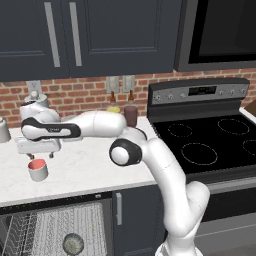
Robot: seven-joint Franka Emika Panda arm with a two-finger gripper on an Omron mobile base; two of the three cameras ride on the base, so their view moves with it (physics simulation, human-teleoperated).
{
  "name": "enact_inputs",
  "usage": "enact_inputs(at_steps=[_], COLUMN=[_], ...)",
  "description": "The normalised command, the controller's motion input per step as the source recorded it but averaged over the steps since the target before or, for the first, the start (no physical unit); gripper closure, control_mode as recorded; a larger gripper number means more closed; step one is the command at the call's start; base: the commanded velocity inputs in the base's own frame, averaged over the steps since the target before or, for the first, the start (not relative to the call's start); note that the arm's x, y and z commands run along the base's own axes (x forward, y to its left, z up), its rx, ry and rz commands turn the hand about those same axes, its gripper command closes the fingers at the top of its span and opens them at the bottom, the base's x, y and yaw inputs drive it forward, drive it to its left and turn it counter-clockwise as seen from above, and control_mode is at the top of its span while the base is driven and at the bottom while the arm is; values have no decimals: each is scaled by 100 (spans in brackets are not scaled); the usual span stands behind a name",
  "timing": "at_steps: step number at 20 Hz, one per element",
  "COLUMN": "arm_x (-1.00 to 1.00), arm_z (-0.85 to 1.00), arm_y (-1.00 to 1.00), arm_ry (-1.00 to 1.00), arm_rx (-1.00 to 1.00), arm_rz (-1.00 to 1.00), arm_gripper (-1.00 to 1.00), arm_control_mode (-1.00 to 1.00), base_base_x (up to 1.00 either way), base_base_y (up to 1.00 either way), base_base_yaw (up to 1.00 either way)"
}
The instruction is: Pick up the cup and bowl from the counter, place them in the dishwasher, and close the dishwasher door.
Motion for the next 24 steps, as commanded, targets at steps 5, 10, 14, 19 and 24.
enact_inputs(at_steps=[5, 10, 14, 19, 24], arm_x=[0, 0, 0, 0, 0], arm_z=[-13, -45, -55, -29, 0], arm_y=[0, 1, 0, 0, 0], arm_ry=[7, 6, 4, 3, 0], arm_rx=[0, 0, 0, 0, 0], arm_rz=[0, 0, 0, 0, 0], arm_gripper=[-100, -100, -100, -100, 100], arm_control_mode=[-100, -100, -100, -100, -100], base_base_x=[0, 0, 0, 0, 0], base_base_y=[0, 0, 0, 0, 0], base_base_yaw=[0, 0, 0, 0, 0])
